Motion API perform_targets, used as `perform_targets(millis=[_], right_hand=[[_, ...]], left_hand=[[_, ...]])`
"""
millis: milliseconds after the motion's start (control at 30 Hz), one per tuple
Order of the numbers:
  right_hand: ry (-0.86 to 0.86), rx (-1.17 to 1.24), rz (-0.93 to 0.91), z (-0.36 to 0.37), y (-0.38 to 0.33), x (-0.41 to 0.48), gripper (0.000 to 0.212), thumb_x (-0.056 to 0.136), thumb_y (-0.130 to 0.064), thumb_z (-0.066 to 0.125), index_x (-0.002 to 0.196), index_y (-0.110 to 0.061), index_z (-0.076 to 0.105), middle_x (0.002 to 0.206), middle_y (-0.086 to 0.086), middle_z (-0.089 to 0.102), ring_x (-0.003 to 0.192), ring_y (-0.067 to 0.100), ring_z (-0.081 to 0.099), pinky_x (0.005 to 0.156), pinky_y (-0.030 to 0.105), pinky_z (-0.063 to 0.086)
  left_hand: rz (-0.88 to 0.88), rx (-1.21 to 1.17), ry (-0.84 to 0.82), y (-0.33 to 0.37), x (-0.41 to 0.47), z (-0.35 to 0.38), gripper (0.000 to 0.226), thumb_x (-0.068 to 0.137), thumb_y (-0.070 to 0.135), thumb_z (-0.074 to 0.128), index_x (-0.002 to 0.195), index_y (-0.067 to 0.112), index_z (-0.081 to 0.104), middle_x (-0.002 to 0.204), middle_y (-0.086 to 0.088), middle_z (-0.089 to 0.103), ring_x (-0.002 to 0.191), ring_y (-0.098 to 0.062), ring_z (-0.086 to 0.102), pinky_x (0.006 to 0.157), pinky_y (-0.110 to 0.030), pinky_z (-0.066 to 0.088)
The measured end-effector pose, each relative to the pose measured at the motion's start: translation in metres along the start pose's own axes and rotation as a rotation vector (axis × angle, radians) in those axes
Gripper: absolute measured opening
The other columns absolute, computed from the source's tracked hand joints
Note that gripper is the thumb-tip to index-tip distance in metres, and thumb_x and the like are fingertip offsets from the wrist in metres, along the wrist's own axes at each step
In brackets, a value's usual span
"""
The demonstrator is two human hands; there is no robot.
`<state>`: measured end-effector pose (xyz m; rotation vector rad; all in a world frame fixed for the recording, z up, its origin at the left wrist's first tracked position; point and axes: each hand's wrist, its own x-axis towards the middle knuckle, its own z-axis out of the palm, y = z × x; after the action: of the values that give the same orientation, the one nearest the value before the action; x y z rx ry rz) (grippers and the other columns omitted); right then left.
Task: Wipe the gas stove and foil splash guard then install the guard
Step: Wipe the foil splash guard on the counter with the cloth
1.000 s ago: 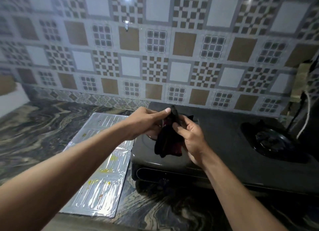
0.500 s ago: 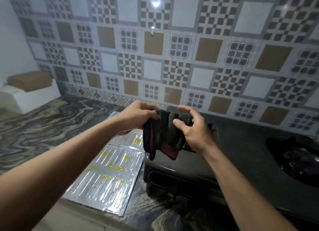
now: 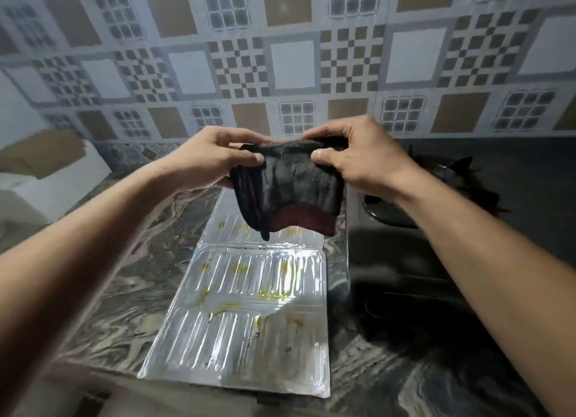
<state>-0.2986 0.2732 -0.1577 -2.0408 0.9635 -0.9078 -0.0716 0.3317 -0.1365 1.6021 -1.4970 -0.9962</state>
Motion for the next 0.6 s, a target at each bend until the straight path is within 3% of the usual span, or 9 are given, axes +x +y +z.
perform_targets(millis=[167,233,333,400,500,600], right_hand=[[0.068,-0.072,0.13,0.079,0.013,0.045,0.026,0.087,-0.009,0.069,0.108,-0.022,0.076,0.104,-0.004,0.074,0.101,0.012,0.065,0.095,0.031,0.051],[0.079,-0.093,0.191,0.105,0.021,0.063,0.026,0.089,-0.007,0.065,0.107,-0.023,0.077,0.103,-0.004,0.074,0.1,0.013,0.065,0.089,0.029,0.052],[0.071,-0.141,0.274,0.138,0.035,0.088,0.028,0.091,-0.006,0.062,0.109,-0.023,0.076,0.112,-0.003,0.072,0.106,0.014,0.062,0.086,0.025,0.047],[0.064,-0.156,0.324,0.154,0.048,0.103,0.026,0.091,-0.008,0.064,0.108,-0.023,0.076,0.115,-0.002,0.071,0.108,0.016,0.062,0.091,0.03,0.051],[0.025,-0.197,0.406,0.177,0.073,0.124,0.023,0.09,-0.009,0.064,0.103,-0.024,0.077,0.104,0.002,0.073,0.097,0.021,0.066,0.088,0.039,0.056],[-0.036,-0.212,0.501,0.195,0.096,0.144,0.02,0.089,-0.007,0.062,0.094,-0.02,0.076,0.092,0.007,0.073,0.091,0.026,0.068,0.083,0.039,0.057]], left_hand=[[-0.027,0.0,-0.029,-0.063,0.037,-0.042,0.026,0.092,0.003,0.062,0.106,0.023,0.073,0.081,0.006,0.076,0.072,-0.003,0.071,0.056,-0.018,0.054],[-0.051,-0.019,-0.02,-0.09,0.056,-0.056,0.025,0.092,0.004,0.063,0.109,0.018,0.073,0.083,0.001,0.075,0.068,-0.004,0.069,0.055,-0.017,0.053],[-0.111,-0.047,-0.029,-0.127,0.086,-0.074,0.024,0.092,0.005,0.064,0.109,0.018,0.075,0.095,-0.009,0.076,0.077,-0.01,0.069,0.063,-0.023,0.056],[-0.151,-0.067,-0.054,-0.15,0.104,-0.08,0.025,0.091,0.003,0.063,0.11,0.015,0.074,0.097,-0.011,0.075,0.08,-0.013,0.068,0.066,-0.025,0.058],[-0.192,-0.082,-0.073,-0.181,0.127,-0.08,0.023,0.09,-0.002,0.062,0.106,0.01,0.073,0.088,-0.009,0.07,0.075,-0.014,0.065,0.065,-0.026,0.058],[-0.212,-0.06,-0.07,-0.213,0.152,-0.076,0.021,0.087,-0.005,0.065,0.089,0.015,0.074,0.08,-0.008,0.067,0.076,-0.019,0.06,0.071,-0.032,0.051]])
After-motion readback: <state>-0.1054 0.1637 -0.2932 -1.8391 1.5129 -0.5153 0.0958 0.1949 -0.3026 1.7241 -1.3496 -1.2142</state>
